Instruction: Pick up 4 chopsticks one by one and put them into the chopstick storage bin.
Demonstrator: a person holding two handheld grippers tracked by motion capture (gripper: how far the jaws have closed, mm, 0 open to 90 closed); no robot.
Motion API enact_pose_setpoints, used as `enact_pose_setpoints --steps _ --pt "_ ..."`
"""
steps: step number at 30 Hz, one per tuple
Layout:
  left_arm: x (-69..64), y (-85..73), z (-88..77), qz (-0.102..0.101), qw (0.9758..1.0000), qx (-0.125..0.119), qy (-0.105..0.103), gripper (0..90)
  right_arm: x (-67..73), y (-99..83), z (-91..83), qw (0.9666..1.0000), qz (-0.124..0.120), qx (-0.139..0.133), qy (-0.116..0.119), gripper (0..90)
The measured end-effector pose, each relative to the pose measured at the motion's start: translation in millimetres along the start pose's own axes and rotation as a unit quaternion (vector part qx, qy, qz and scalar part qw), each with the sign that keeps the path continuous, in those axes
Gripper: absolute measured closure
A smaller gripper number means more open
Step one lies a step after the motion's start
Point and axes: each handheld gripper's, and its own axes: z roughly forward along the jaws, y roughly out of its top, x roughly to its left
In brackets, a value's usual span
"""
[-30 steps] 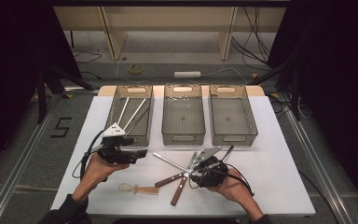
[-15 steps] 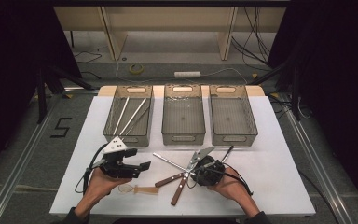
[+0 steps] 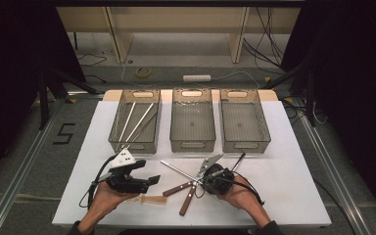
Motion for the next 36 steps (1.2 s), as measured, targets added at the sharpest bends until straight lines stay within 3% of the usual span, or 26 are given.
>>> enact_pose_setpoints --steps 9,17,28,36 --pt "-0.9 -0.5 0.9 0.006 1.0000 0.002 0.002 21.2 1.5 1.5 -3.2 1.0000 0.003 0.000 0.008 87.1" --pt "-1.8 -0.3 1.1 0.012 0.9999 0.002 0.000 21.2 3.5 3.3 -17.2 0.9994 -0.003 -0.031 0.017 87.4" --pt "-7.0 0.5 1.7 0.029 0.9995 -0.003 -0.010 20.9 19.5 7.7 -30.9 0.9982 -0.039 -0.037 0.028 87.3" --pt "-10.9 -0.2 4.7 0.056 0.9982 0.020 -0.013 20.9 35.1 12.1 -32.8 0.9961 -0.072 -0.036 0.037 87.3"
